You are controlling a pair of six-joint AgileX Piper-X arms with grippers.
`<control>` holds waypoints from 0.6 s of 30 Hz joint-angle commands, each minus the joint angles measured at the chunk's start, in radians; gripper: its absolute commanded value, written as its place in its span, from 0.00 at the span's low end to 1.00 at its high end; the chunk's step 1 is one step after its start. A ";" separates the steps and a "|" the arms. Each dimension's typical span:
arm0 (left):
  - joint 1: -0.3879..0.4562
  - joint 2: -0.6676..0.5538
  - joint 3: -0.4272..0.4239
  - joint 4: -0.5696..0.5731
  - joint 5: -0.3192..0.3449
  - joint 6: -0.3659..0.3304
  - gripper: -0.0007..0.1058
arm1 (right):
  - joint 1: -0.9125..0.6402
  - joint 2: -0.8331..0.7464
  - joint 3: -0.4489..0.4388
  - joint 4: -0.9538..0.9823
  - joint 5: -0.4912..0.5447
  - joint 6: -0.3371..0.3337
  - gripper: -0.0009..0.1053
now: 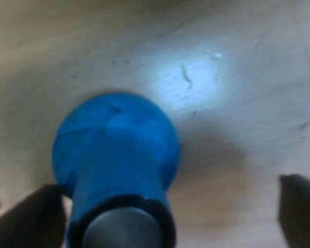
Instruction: Grind coffee beans and then tamp
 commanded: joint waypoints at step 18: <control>0.000 -0.551 -0.221 0.059 -0.253 0.003 1.00 | -0.222 0.002 -0.480 0.669 0.001 -0.009 0.77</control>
